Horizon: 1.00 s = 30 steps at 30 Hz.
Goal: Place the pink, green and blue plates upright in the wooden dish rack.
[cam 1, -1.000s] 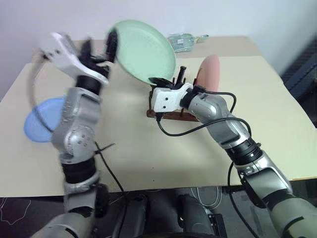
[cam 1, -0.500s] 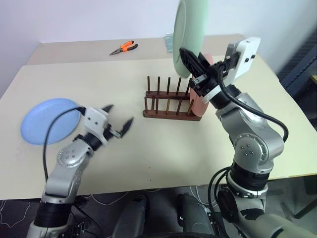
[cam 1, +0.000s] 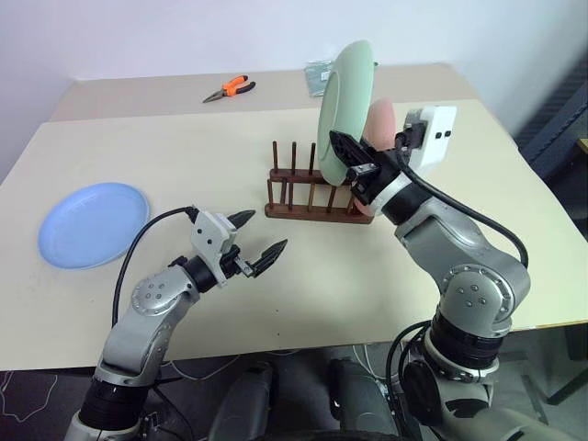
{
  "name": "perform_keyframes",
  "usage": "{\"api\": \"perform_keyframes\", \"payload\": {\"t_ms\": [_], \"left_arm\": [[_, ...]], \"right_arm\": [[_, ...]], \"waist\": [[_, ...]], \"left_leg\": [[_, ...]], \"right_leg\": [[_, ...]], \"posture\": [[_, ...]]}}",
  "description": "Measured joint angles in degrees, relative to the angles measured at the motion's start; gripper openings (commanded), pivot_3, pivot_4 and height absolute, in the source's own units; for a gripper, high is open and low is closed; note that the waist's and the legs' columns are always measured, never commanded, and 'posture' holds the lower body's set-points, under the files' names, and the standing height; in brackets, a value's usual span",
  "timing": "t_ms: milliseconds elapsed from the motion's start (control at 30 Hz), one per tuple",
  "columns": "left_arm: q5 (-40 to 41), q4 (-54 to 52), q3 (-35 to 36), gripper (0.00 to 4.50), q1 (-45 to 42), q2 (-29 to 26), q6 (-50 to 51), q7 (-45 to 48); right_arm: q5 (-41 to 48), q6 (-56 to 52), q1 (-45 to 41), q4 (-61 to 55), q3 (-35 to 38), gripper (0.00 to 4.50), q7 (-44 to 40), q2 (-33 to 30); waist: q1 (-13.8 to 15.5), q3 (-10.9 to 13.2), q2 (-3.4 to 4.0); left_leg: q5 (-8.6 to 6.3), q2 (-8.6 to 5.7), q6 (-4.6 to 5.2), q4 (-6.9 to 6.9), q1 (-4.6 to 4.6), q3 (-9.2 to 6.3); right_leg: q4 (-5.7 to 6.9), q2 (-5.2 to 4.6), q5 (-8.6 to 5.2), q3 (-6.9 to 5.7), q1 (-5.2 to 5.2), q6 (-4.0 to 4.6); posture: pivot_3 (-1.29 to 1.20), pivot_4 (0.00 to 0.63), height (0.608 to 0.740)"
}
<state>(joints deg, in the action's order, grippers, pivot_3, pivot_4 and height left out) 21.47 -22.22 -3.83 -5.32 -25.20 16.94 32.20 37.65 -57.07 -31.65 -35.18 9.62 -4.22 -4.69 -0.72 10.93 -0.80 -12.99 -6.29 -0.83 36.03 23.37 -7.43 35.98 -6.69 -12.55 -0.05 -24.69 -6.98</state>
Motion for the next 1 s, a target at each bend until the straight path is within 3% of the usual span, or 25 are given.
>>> {"api": "perform_keyframes", "payload": {"t_ms": [133, 233, 400, 733, 800, 833, 933, 1000], "left_arm": [[-0.7, 0.0, 0.0, 4.46, 0.0, 0.6, 0.0, 0.1], [-1.2, 0.0, 0.0, 4.50, 0.0, 0.9, -0.1, 0.3], [-2.3, 0.0, -0.1, 4.50, 0.0, 1.5, -0.1, 0.3], [-2.8, 0.5, 0.3, 4.50, -0.1, 3.0, -0.2, -0.1], [-2.1, 0.9, 0.7, 4.50, -0.5, 3.5, 0.2, -0.5], [-1.5, 1.5, 2.1, 4.50, -1.2, 4.8, 0.5, -2.0], [-1.0, 3.7, 7.9, 4.50, -4.5, 7.7, 1.1, -8.9], [-4.0, 7.9, 14.8, 4.50, -9.2, 10.6, 1.7, -21.4]], "right_arm": [[0.8, -1.3, 0.0, 1.8, -0.3, 0.00, 1.0, -0.3], [0.9, -2.0, 0.0, 3.2, -0.3, 1.10, 1.2, -0.7], [0.7, -2.1, -0.7, 4.5, -0.8, 3.53, 1.6, -1.8], [-8.8, 8.3, -6.8, 4.5, -9.2, 3.53, -6.9, -15.3], [-10.8, 10.5, -7.1, 4.5, -10.9, 4.07, -8.9, -17.5], [-12.5, 12.6, -7.4, 4.7, -12.5, 4.41, -11.2, -19.9], [-16.7, 19.2, -9.8, 5.9, -16.0, 4.46, -17.5, -24.1], [-21.1, 25.2, -12.0, 7.9, -21.0, 4.46, -22.5, -26.3]], "waist": [[0.0, 0.0, 0.00], [0.0, 0.0, 0.00], [0.0, 0.0, 0.01], [0.0, 0.0, 0.01], [0.0, 0.0, 0.00], [0.1, 0.0, 0.02], [0.0, 0.0, -0.01], [-0.2, 0.0, -0.07]], "left_leg": [[0.00, 0.00, 0.00, 0.00, 0.00, 0.00], [0.00, 0.00, 0.00, 0.01, 0.00, 0.00], [0.00, 0.01, 0.00, 0.00, 0.00, 0.01], [0.00, 0.02, 0.00, 0.00, 0.01, 0.03], [0.00, 0.03, 0.00, 0.01, 0.01, 0.03], [0.00, 0.02, 0.00, 0.04, 0.02, 0.04], [0.00, 0.08, 0.00, 0.05, 0.01, 0.04], [0.00, 0.15, 0.00, 0.06, -0.01, 0.04]], "right_leg": [[0.00, 0.00, 0.00, 0.00, 0.01, 0.00], [0.00, 0.00, 0.00, 0.00, 0.00, 0.00], [0.00, 0.00, 0.00, -0.01, 0.00, 0.00], [-0.07, 0.00, 0.00, -0.03, 0.03, -0.02], [-0.07, 0.00, 0.00, -0.04, 0.04, -0.02], [-0.10, 0.00, 0.00, -0.04, 0.04, -0.03], [-0.20, 0.06, 0.00, -0.08, 0.09, -0.04], [-0.19, 0.15, 0.01, -0.09, 0.10, -0.05]], "posture": [[0.00, 0.150, 0.739], [0.00, 0.150, 0.739], [0.00, 0.150, 0.739], [0.00, 0.150, 0.739], [0.00, 0.150, 0.739], [0.00, 0.150, 0.739], [0.00, 0.150, 0.739], [0.00, 0.150, 0.739]]}}
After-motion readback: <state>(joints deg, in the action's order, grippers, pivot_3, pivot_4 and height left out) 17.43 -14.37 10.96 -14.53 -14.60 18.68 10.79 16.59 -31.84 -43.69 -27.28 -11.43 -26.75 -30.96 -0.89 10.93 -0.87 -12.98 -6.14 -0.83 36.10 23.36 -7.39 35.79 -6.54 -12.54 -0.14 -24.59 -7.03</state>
